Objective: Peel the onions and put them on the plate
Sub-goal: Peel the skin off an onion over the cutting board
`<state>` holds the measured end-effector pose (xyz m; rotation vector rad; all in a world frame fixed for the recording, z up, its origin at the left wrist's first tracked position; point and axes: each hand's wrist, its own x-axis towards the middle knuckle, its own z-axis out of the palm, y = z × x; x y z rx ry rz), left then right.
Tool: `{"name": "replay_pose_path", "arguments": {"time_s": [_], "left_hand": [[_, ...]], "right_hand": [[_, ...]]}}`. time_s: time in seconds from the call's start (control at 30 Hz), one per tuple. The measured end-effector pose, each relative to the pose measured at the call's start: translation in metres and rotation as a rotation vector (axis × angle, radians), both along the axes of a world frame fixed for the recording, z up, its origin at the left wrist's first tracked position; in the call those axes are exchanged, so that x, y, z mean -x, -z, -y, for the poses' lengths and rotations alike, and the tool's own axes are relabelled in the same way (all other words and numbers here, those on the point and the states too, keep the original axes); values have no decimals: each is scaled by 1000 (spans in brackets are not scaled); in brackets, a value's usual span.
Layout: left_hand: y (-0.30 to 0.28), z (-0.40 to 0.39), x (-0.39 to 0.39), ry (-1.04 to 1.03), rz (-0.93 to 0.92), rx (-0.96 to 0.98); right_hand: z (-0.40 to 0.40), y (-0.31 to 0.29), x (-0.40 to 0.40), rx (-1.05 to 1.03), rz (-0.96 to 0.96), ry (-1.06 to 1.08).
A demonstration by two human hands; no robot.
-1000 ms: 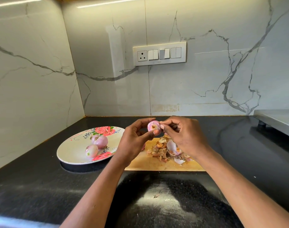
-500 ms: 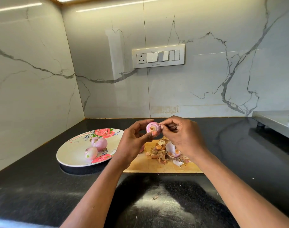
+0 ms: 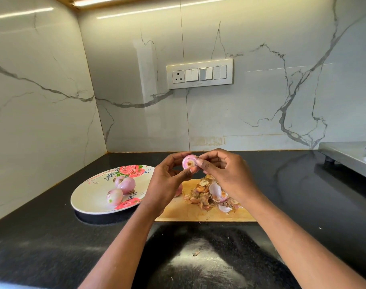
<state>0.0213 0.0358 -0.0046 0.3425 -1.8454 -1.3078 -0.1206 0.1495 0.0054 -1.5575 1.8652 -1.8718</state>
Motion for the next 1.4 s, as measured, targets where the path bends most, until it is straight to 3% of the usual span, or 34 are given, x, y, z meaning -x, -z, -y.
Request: {"name": "replay_pose_path", "arguments": {"time_s": [0.4, 0.53, 0.67, 0.87, 1.03, 1.4], "left_hand": [[-1, -1, -1, 118, -61, -101], [-1, -2, -2, 103, -61, -128], [-1, -2, -1, 103, -58, -140], [-1, -1, 0, 126, -77, -203], [-1, 0, 0, 120, -70, -181], [0, -1, -1, 108, -33, -126]], "right_hand": [[7, 5, 14, -30, 142, 81], [5, 11, 19, -161, -69, 138], [5, 9, 13, -156, -248, 160], [2, 6, 13, -110, -248, 158], [1, -2, 7, 19, -124, 23], [2, 4, 6, 91, -201, 46]]}}
